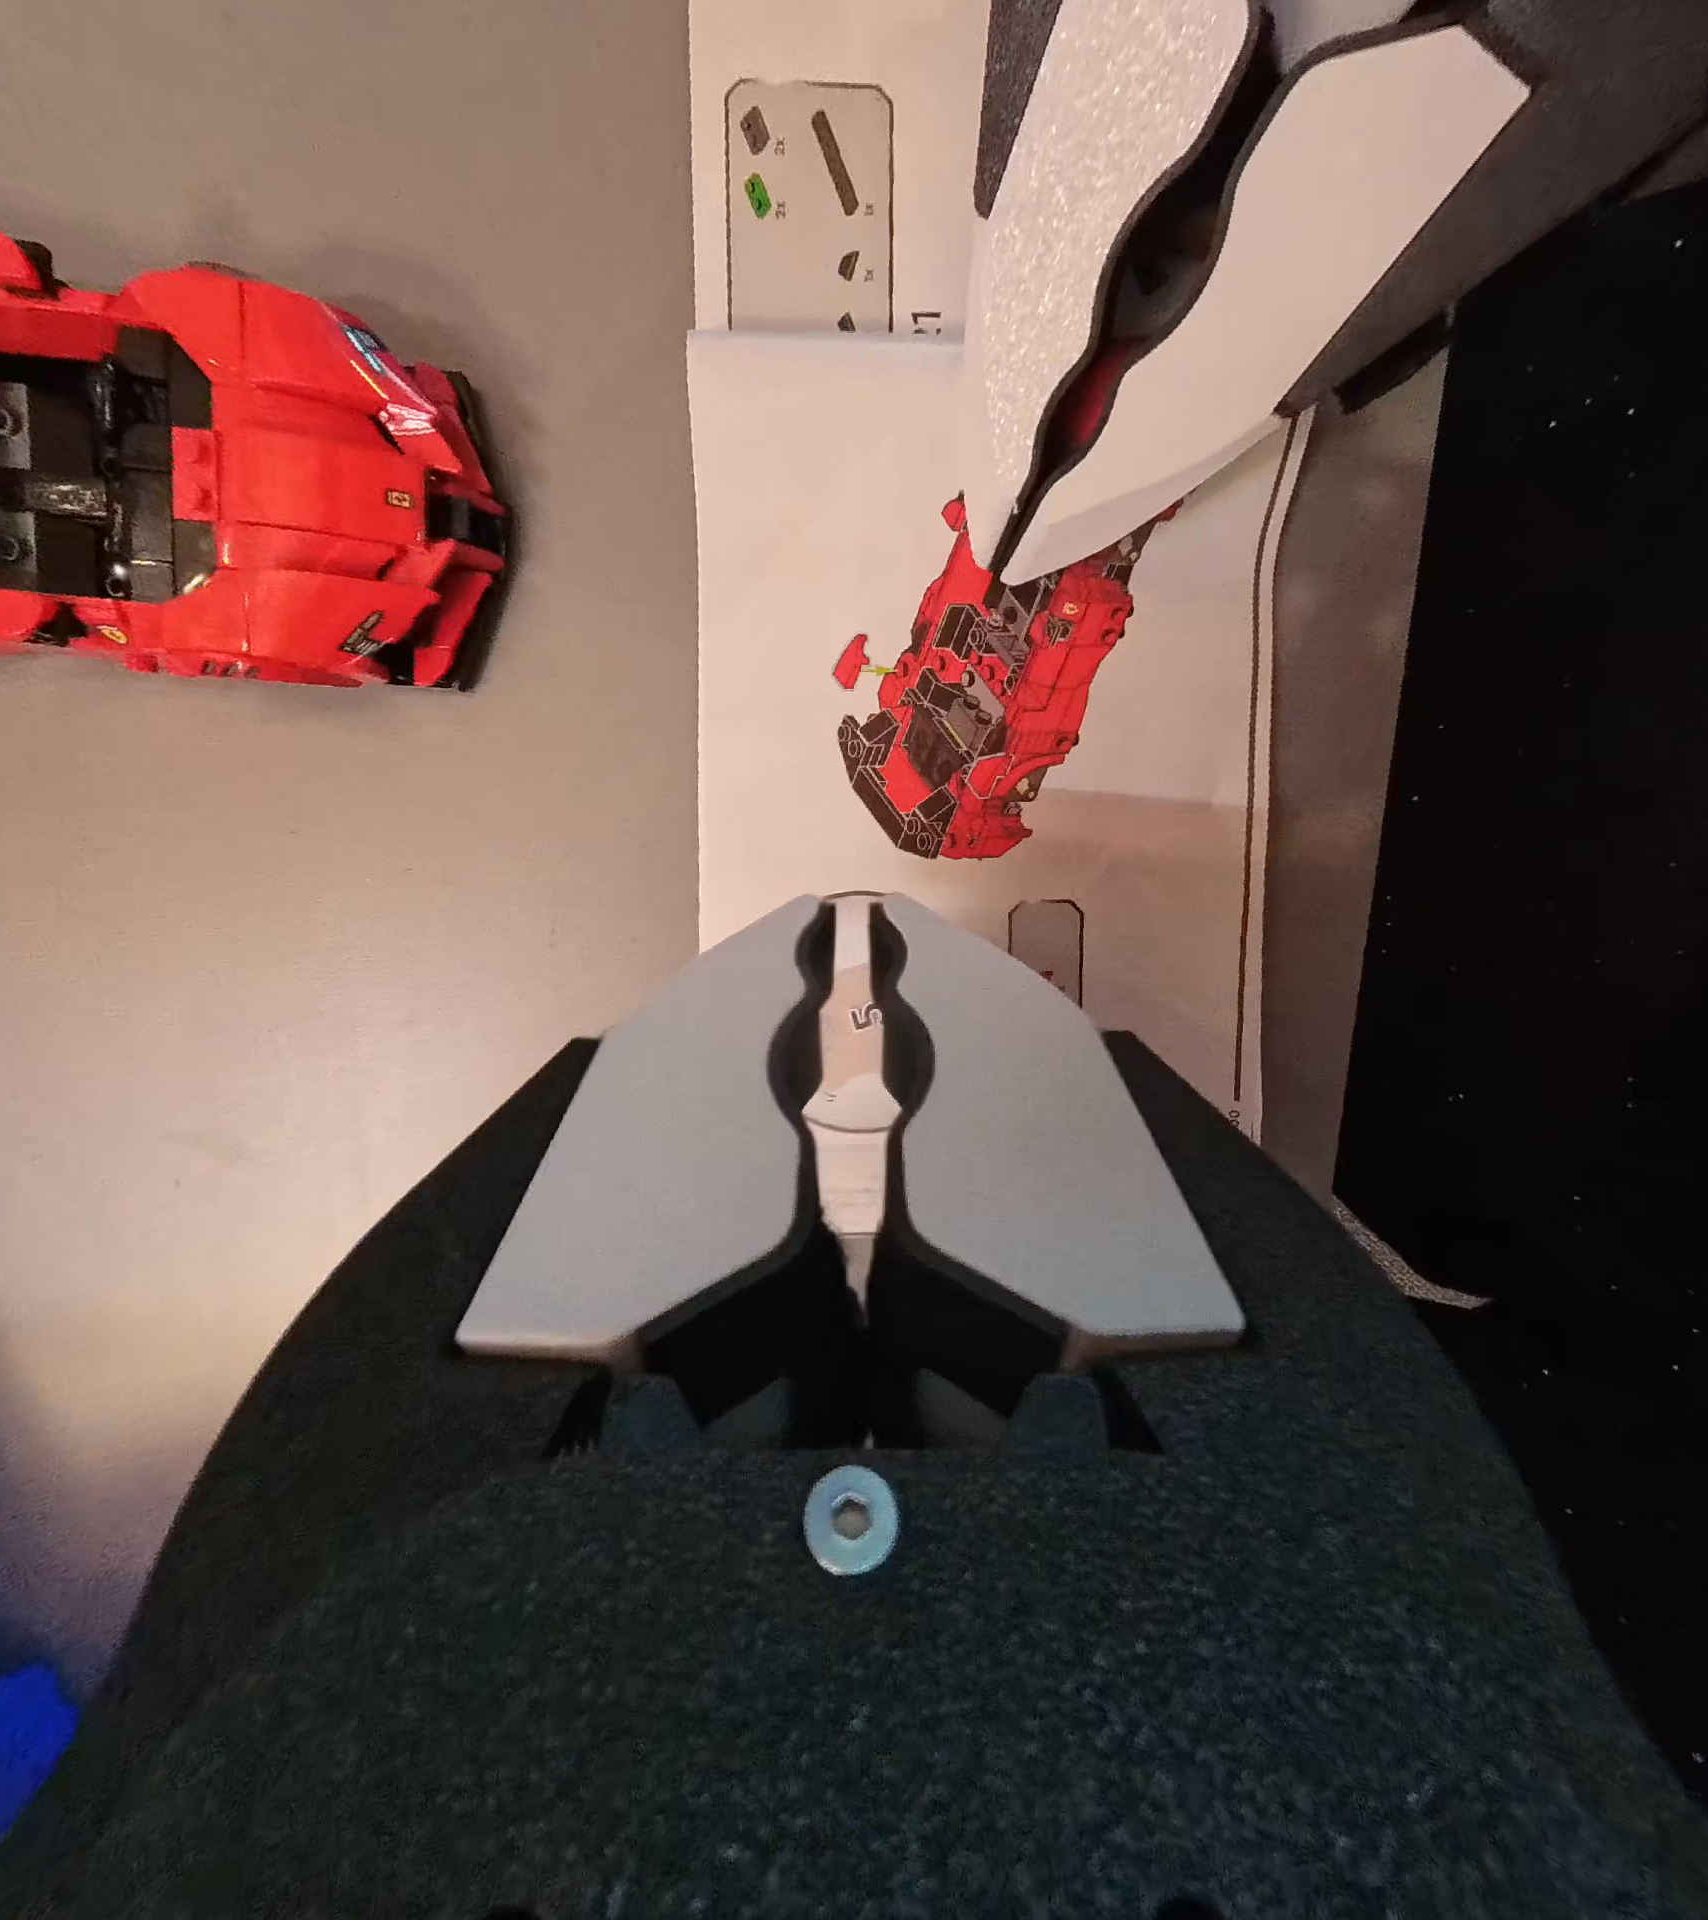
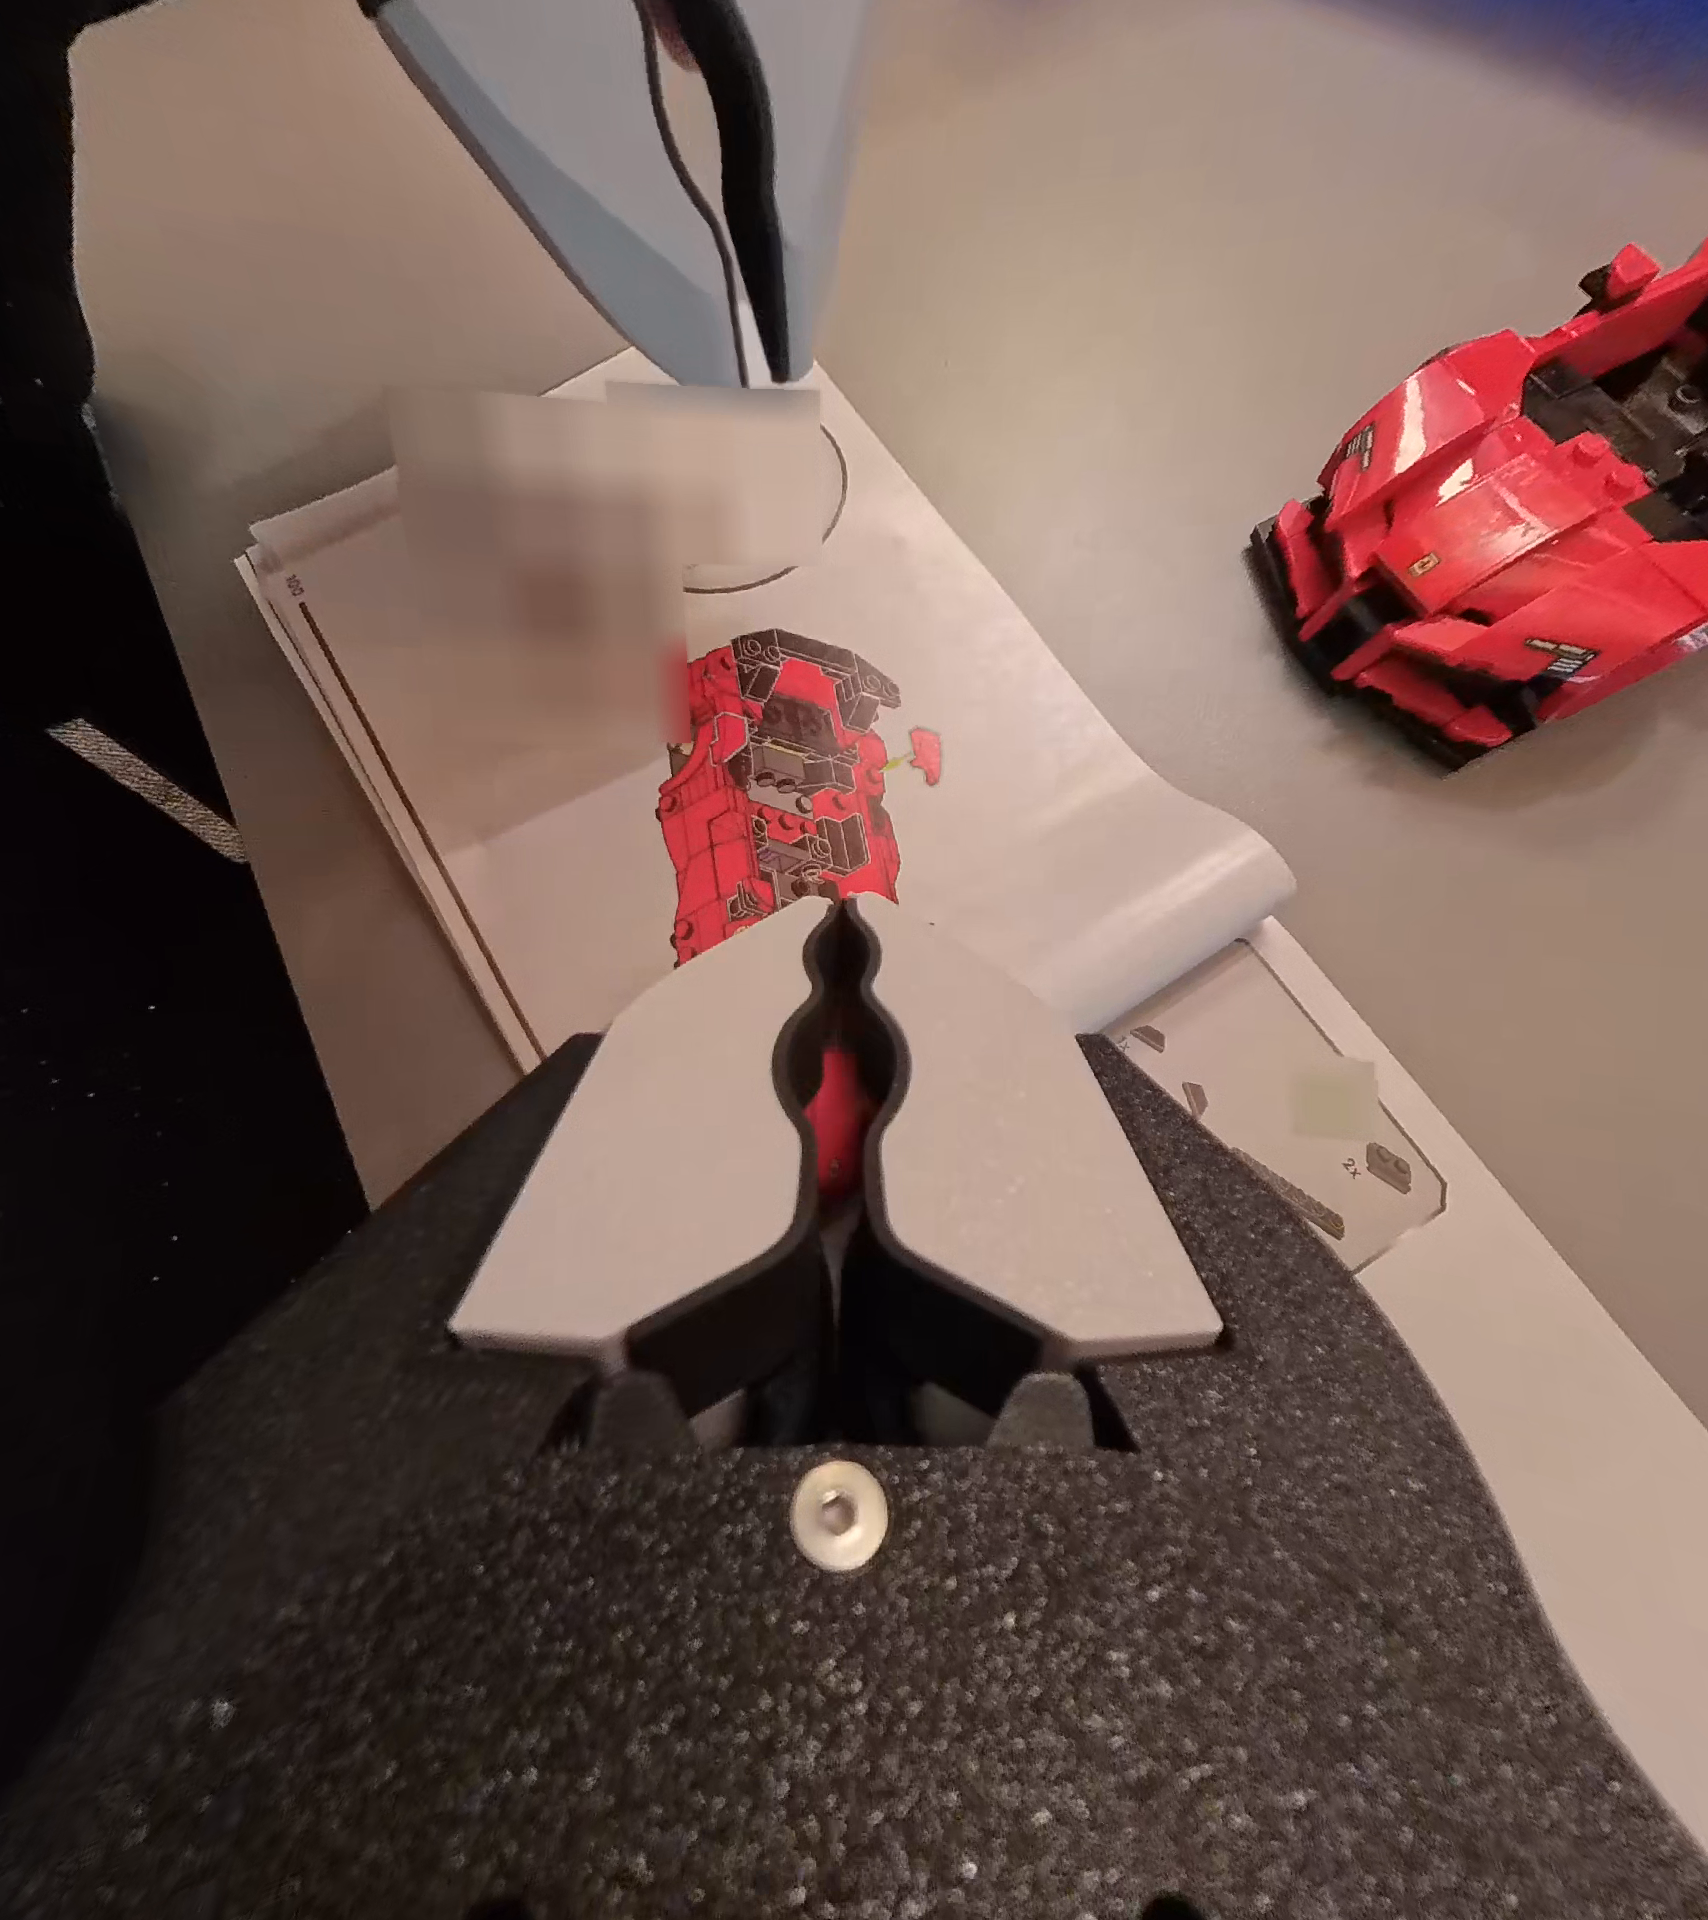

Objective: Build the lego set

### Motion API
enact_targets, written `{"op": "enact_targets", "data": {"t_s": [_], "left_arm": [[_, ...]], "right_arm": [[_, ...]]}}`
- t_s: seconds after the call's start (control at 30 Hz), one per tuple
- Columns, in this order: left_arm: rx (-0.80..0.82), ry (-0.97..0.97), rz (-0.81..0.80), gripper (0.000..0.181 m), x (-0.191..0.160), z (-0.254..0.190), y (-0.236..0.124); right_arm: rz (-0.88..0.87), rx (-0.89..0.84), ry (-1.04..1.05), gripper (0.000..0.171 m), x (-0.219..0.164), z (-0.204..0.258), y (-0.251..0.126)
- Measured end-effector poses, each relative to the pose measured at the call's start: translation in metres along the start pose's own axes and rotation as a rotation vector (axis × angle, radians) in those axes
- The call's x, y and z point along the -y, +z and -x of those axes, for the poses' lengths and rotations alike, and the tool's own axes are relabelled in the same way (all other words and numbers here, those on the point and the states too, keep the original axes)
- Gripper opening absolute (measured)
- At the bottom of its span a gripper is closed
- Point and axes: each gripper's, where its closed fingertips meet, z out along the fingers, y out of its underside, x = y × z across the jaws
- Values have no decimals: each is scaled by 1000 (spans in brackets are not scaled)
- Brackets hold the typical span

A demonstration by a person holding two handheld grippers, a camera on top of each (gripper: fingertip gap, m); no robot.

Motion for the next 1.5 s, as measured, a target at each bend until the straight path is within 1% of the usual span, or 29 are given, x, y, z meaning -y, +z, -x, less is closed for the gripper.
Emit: {"op": "enact_targets", "data": {"t_s": [0.13,0.2,0.23,0.27,0.3,0.33,0.4,0.47,0.53,0.7,0.73,0.77,0.8,0.87,0.9,0.97,1.03,1.1,1.17,1.23,1.27,1.33,1.37,1.43,1.5], "left_arm": [[-25,1,-29,18,1,-4,-3],[-15,-4,-36,21,1,-3,-5],[-7,-7,-40,26,1,-2,-6],[7,-10,-42,37,1,-1,-7],[28,-15,-40,55,0,2,-7],[50,-17,-32,64,-1,5,-8],[82,-8,-25,70,-2,9,-8],[62,13,-39,35,-1,6,-10],[6,15,-75,0,3,-1,-13],[-5,17,-35,0,-4,-3,-13],[-4,13,-35,0,-4,-2,-13],[-5,10,-40,0,-3,-1,-14],[-7,8,-50,0,-1,-2,-15],[-8,7,-81,0,3,-3,-18],[-3,-2,-97,1,5,-1,-20],[19,-41,-119,3,6,7,-21],[48,-84,-135,6,8,18,-21],[57,-111,-164,8,13,25,-20],[77,-132,-198,10,20,33,-19],[110,-153,-236,12,31,43,-19],[129,-161,-260,13,38,48,-19],[162,-174,-326,13,55,56,-22],[171,-183,-364,13,65,59,-23],[171,-201,-422,12,80,61,-23],[182,-209,-438,13,88,62,-22]], "right_arm": [[0,-3,-4,0,0,0,0],[0,-4,-4,0,0,0,0],[0,-4,-5,0,0,0,0],[0,-4,-4,0,0,0,0],[0,-3,-3,0,0,0,0],[0,-3,-3,0,0,0,0],[0,-3,-3,0,0,0,0],[-1,-2,-3,0,0,0,0],[-1,-1,-1,0,0,0,0],[-10,12,-6,1,2,1,-1],[-31,29,-21,8,4,5,-3],[-61,21,-27,18,9,6,-6],[-73,5,-26,25,12,6,-13],[-64,1,-27,40,19,9,-38],[-63,-15,-25,42,22,8,-56],[-72,-66,-21,45,27,1,-105],[-70,-157,13,44,24,-18,-165],[-33,-290,56,41,10,-47,-232],[39,-461,95,36,-17,-85,-298],[114,-533,148,35,-48,-117,-346],[139,-543,179,35,-61,-133,-362],[179,-508,200,31,-78,-161,-374],[201,-482,188,29,-84,-175,-373],[309,-439,176,28,-103,-205,-364],[386,-379,176,26,-115,-230,-350]]}}
